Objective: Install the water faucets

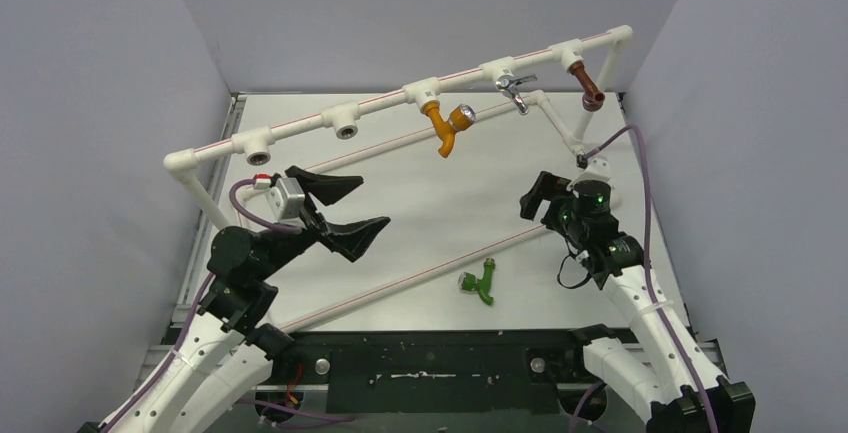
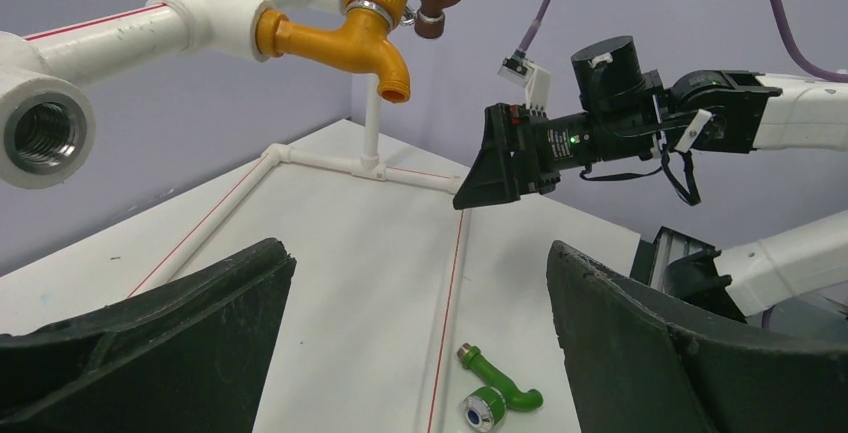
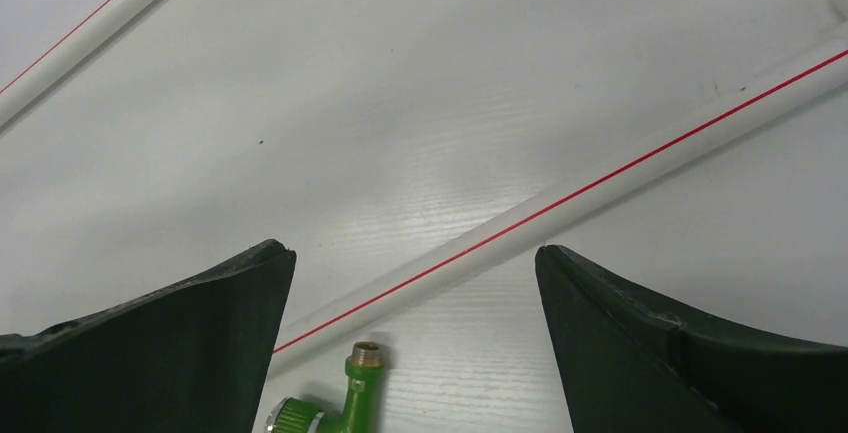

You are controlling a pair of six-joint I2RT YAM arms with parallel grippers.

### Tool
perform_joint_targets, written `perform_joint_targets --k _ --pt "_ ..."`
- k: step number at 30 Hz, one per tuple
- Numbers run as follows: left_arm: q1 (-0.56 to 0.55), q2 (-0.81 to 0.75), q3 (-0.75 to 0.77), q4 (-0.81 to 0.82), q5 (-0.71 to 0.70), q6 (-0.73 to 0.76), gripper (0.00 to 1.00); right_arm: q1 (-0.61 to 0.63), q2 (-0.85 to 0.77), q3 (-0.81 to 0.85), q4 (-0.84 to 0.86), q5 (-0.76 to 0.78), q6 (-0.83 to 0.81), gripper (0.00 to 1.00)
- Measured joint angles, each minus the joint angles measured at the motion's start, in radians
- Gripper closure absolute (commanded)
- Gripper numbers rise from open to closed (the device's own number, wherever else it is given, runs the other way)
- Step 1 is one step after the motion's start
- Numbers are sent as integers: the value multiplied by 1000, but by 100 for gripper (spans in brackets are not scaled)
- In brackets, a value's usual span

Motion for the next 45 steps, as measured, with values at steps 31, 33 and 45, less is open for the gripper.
perform_joint_targets --k 31,33,45 --pt "-3 10 1 -6 -1 -5 3 528 211 -126 -23 207 422 43" --pt "-6 10 1 -6 -1 -8 3 555 234 -132 -27 226 450 44" --pt "-8 5 1 -5 -1 -15 3 623 334 -138 -41 294 556 50"
